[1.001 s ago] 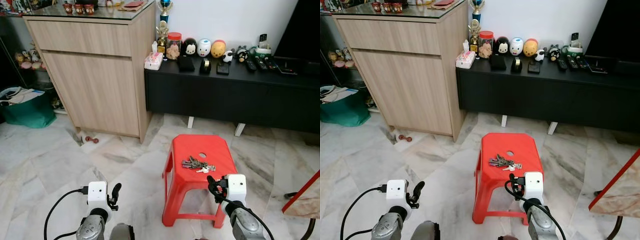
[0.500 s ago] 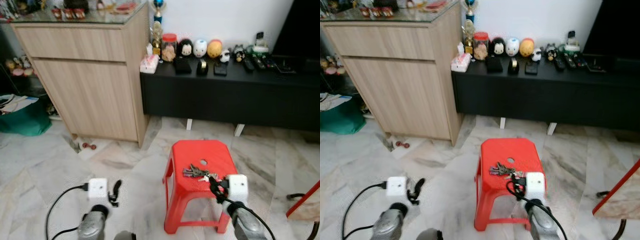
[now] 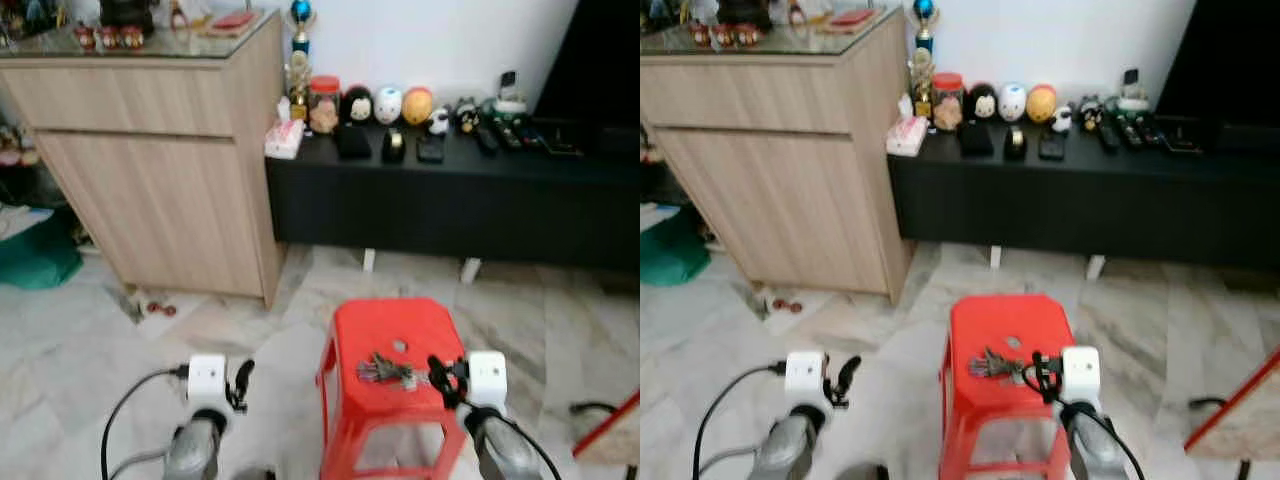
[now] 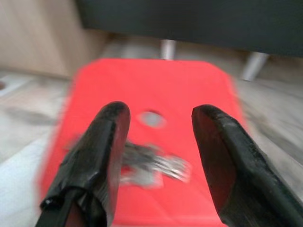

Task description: Hang keys on a hook

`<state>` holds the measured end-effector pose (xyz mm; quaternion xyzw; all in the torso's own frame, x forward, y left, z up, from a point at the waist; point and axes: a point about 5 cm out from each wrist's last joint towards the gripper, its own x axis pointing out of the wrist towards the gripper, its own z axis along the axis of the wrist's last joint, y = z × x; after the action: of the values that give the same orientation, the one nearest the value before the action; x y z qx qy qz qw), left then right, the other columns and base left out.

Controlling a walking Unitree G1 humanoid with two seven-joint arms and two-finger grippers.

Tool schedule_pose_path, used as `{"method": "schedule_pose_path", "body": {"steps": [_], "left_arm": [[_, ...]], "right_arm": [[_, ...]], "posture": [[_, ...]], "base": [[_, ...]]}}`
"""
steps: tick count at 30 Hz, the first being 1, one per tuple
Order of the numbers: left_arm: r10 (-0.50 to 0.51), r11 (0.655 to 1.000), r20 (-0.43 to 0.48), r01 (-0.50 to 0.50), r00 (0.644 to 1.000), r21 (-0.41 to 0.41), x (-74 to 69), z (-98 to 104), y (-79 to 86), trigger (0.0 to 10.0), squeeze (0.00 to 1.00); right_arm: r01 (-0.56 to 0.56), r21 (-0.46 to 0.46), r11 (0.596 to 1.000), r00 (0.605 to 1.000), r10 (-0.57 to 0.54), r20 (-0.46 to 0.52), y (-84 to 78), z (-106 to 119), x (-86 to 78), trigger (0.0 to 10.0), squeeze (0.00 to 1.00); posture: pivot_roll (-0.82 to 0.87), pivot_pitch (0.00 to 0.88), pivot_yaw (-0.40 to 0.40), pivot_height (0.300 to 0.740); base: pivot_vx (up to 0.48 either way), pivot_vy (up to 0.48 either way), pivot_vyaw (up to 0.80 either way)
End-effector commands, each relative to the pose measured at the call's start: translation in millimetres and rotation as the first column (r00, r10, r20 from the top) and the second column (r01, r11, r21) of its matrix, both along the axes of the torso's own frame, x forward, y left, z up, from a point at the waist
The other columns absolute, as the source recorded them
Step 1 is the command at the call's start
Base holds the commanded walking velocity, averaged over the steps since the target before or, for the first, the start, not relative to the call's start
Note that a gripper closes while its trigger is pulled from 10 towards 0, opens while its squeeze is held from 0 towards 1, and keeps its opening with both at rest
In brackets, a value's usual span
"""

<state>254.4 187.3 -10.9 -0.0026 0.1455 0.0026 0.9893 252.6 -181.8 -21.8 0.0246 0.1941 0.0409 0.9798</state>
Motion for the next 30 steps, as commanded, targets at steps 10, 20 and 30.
{"method": "schedule_pose_path", "body": {"steps": [10, 20, 30], "left_arm": [[0.018, 1.0, -0.028, -0.017, 0.999, 0.01, -4.2, -4.1, 6.0, 10.0, 0.0], [0.013, 1.0, -0.028, -0.012, 1.0, 0.014, -4.0, -4.1, 5.3, 10.0, 0.0], [0.004, 1.0, -0.03, -0.003, 1.0, 0.015, -2.7, -3.9, 3.3, 10.0, 0.0]], "right_arm": [[-0.044, -0.001, 0.999, 0.999, 0.044, -0.008, 3.9, 3.3, 6.8, 10.0, 0.0], [-0.039, -0.002, 0.999, 0.999, 0.039, -0.008, 2.9, 4.2, 8.6, 10.0, 0.0], [-0.057, -0.026, 0.998, 0.998, 0.057, -0.005, 4.0, 3.9, 7.8, 10.0, 0.0]], "posture": [[0.02, 0.002, -0.035, 0.638], [0.02, 0.003, -0.036, 0.638], [0.02, 0.005, -0.033, 0.638]], "base": [[0.0, 0.0, 0.0], [0.0, 0.0, 0.0], [0.0, 0.0, 0.0]]}}
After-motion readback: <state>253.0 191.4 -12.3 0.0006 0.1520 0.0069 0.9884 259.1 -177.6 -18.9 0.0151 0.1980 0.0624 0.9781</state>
